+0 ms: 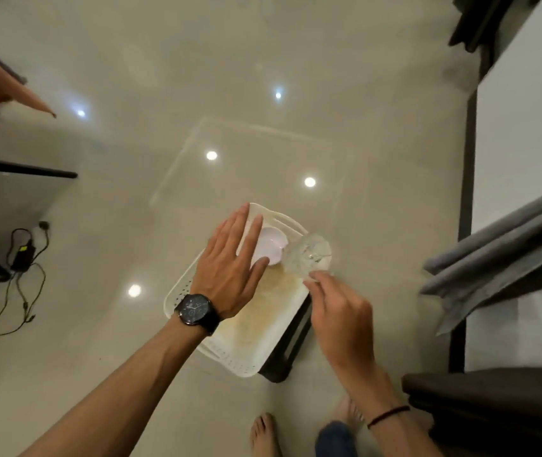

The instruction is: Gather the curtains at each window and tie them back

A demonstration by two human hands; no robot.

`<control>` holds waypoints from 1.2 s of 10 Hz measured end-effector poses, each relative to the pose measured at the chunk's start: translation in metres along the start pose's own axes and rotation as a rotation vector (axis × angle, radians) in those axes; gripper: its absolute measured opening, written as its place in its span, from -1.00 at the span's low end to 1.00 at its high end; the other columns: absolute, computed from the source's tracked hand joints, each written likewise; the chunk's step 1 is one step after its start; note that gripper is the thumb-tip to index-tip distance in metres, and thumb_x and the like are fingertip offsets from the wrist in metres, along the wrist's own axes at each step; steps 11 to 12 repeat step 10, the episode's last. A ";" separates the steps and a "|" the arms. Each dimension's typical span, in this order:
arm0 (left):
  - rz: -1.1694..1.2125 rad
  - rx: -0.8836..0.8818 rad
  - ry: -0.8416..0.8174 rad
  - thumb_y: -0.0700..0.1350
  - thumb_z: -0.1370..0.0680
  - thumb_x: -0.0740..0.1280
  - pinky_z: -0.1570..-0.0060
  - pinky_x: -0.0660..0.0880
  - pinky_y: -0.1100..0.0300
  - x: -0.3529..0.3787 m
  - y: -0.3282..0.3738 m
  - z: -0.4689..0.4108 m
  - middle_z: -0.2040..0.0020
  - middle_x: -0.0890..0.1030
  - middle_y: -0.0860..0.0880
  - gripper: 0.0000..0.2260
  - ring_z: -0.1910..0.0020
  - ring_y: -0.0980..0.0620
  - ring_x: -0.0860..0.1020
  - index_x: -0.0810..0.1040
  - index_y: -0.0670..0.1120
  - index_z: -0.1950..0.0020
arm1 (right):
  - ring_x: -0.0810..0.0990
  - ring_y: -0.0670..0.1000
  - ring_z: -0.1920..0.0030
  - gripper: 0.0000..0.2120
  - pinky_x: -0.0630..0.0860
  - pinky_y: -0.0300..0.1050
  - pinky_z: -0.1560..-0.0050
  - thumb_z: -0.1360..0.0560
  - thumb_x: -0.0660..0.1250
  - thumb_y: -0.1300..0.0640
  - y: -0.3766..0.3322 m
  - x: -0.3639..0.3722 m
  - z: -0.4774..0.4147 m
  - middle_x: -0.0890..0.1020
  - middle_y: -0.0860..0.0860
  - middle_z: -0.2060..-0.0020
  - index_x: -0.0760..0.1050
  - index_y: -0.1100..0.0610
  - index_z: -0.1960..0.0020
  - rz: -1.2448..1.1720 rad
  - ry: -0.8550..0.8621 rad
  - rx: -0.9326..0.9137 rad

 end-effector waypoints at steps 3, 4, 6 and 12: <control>-0.063 -0.304 0.043 0.10 -0.70 0.11 -0.61 0.02 -0.01 -0.022 -0.084 0.095 -0.67 0.13 -0.24 -0.40 -0.63 -0.21 0.20 0.09 -0.13 -0.67 | 0.58 -0.01 0.46 -0.74 0.46 -0.14 0.58 -0.63 0.24 0.02 -0.064 0.101 0.060 0.63 -0.04 0.37 0.65 0.11 0.08 0.019 -0.369 -0.509; -0.054 -0.347 0.034 0.11 -0.70 0.09 -0.62 0.00 0.00 -0.017 -0.096 0.118 -0.67 0.13 -0.24 -0.40 -0.63 -0.21 0.20 0.07 -0.12 -0.67 | 0.50 -0.02 0.54 -0.71 0.28 -0.20 0.61 -0.60 0.23 0.04 -0.061 0.120 0.069 0.56 -0.06 0.45 0.63 0.10 0.19 0.084 -0.432 -0.581; -0.044 -0.368 0.005 0.12 -0.70 0.07 -0.60 0.11 -0.07 -0.001 -0.105 0.143 -0.66 0.15 -0.24 -0.40 -0.62 -0.22 0.22 0.10 -0.13 -0.67 | 0.43 -0.02 0.59 -0.82 0.12 -0.21 0.54 -0.45 0.56 0.14 -0.049 0.158 0.076 0.50 -0.06 0.48 0.57 0.09 0.23 0.213 -0.685 -0.598; 0.002 -0.343 -0.048 0.20 -0.70 0.03 -0.61 0.07 -0.08 0.022 -0.110 0.139 -0.67 0.13 -0.24 -0.34 -0.66 -0.20 0.13 -0.02 -0.12 -0.68 | 0.46 0.03 0.56 -0.77 0.37 -0.14 0.57 -0.44 0.53 0.03 -0.041 0.178 0.076 0.52 -0.05 0.49 0.64 0.10 -0.04 0.257 -0.744 -0.415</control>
Point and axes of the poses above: each hand's wrist, its own z-axis away from the middle knuckle, its own x-axis out of the palm, y = z × x, the point moved 3 cm from there along -z, towards the middle knuckle
